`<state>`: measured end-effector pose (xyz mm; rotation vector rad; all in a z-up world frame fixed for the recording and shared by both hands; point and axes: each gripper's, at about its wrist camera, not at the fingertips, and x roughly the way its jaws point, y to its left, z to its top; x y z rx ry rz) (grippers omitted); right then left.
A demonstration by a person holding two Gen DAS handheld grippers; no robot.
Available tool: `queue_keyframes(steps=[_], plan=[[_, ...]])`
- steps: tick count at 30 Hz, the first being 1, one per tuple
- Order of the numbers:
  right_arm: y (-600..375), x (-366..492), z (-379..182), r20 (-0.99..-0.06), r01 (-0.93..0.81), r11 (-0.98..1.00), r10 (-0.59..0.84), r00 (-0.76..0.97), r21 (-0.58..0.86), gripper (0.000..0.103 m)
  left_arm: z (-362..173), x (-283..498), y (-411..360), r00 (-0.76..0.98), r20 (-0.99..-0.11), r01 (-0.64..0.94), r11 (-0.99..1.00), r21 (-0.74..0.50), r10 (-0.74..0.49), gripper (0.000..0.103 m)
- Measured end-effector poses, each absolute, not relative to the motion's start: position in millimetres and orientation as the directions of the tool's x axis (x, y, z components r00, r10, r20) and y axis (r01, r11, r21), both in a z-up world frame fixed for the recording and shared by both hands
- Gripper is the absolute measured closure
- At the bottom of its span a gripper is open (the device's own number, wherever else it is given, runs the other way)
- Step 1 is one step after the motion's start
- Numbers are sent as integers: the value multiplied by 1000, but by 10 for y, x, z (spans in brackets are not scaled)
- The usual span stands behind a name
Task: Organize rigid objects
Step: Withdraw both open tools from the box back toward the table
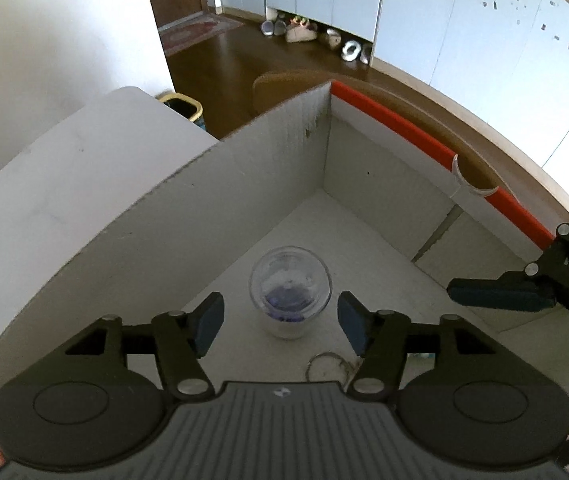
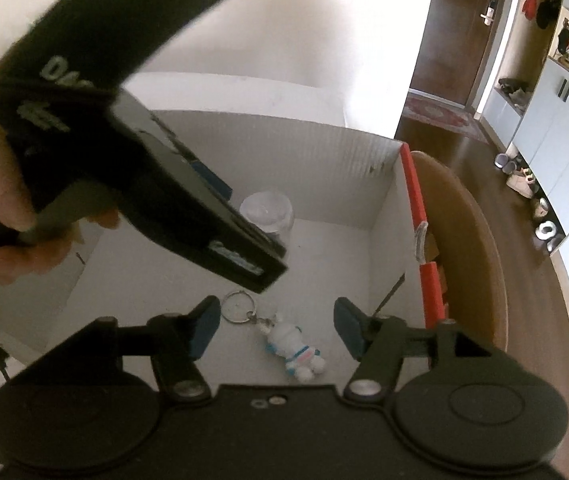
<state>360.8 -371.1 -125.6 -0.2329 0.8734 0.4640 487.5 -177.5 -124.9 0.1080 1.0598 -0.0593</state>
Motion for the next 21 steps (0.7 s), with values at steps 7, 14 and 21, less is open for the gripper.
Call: queue_keyframes(steps=[7, 14, 21], plan=[[-3724, 3453, -1128, -761, -476, 879, 316, 566, 10, 40, -1008, 4561, -1657, 543, -840, 58, 998, 35, -2, 41], [-3732, 3269, -936, -736, -454, 890, 336, 587, 45, 35, -764, 4214, -1577, 591, -807, 28, 999, 16, -3, 41], [-3690, 3034, -775, -715, -426, 902, 339, 612, 63, 26, -562, 3888, -1478, 643, -766, 15, 1000, -1, -10, 40]])
